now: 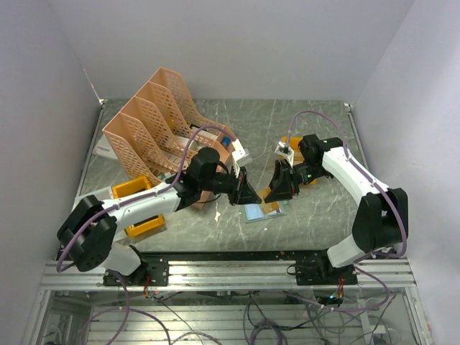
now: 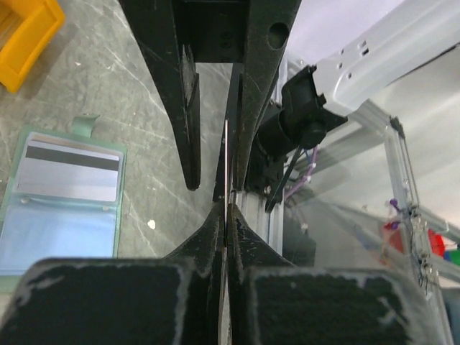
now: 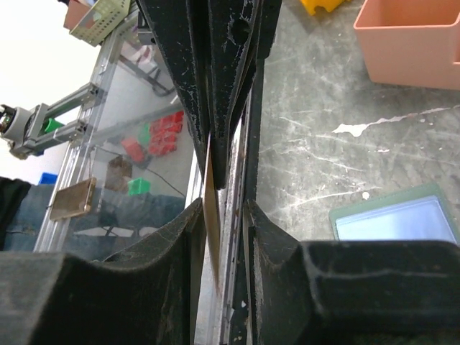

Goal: Put the credit cards into the card holder
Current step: Insert the credit card into the card holder.

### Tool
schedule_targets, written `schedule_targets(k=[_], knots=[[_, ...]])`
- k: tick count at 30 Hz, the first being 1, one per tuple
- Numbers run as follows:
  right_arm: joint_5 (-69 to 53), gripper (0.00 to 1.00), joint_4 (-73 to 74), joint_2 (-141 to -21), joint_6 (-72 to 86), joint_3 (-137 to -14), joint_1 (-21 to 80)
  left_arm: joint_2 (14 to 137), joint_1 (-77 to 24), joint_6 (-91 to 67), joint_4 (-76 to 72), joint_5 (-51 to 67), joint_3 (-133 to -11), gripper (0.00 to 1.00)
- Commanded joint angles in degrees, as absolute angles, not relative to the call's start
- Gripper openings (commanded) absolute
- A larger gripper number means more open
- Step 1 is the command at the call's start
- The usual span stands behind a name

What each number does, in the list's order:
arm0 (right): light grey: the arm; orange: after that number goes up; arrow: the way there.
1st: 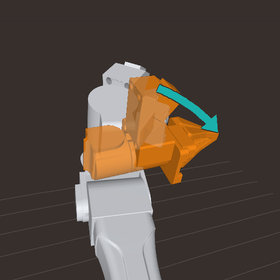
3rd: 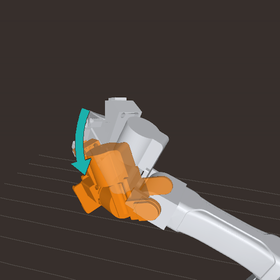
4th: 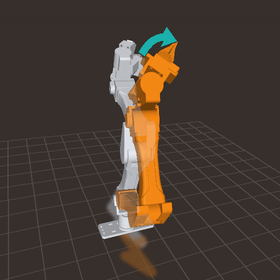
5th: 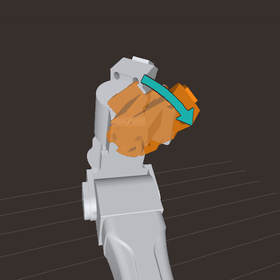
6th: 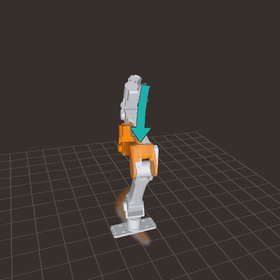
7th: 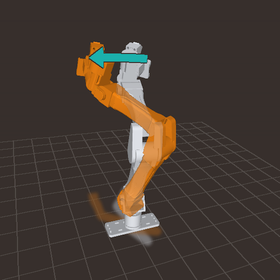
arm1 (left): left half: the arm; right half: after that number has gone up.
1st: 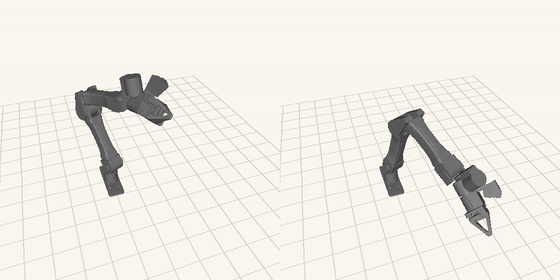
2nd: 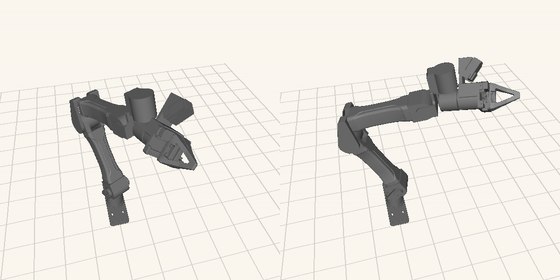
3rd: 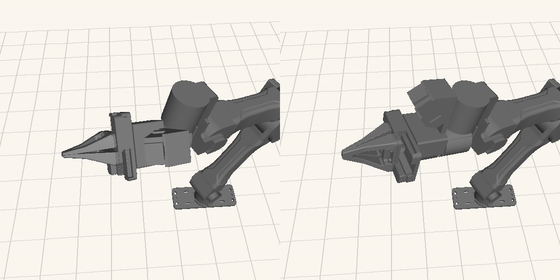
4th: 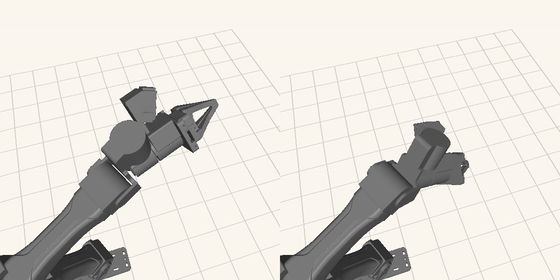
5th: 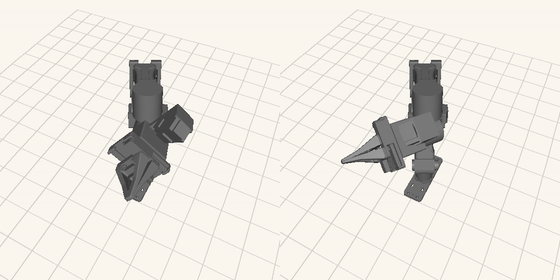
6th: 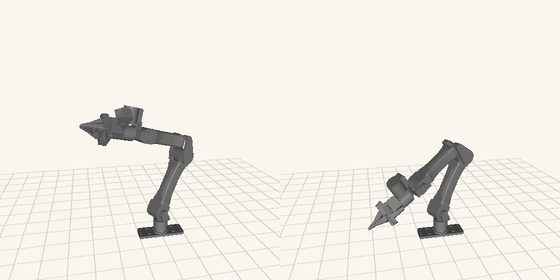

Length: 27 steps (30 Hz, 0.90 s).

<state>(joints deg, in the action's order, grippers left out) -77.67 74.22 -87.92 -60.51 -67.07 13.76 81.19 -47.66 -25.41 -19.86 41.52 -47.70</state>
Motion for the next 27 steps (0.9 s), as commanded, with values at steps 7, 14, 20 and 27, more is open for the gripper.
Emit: schedule_targets(k=[7, 14, 20, 27], knots=[[-78.2, 0.25, 78.9, -87.3, -65.0, -67.2, 14.5, 85.0, -46.2, -4.5, 11.7, 47.9, -60.6, 0.07], [-77.8, 0.24, 77.9, -87.0, -64.1, -66.8, 15.1, 90.1, -46.1, 1.9, 21.8, 49.6, -67.7, 0.07], [-76.5, 0.2, 70.9, -85.0, -57.0, -65.0, 16.4, 91.5, -46.0, 4.0, 24.8, 50.0, -70.4, 0.07], [-76.3, 0.14, 65.2, -83.4, -50.9, -63.0, 17.0, 92.4, -46.0, 3.7, 24.4, 50.7, -71.4, 0.07]])
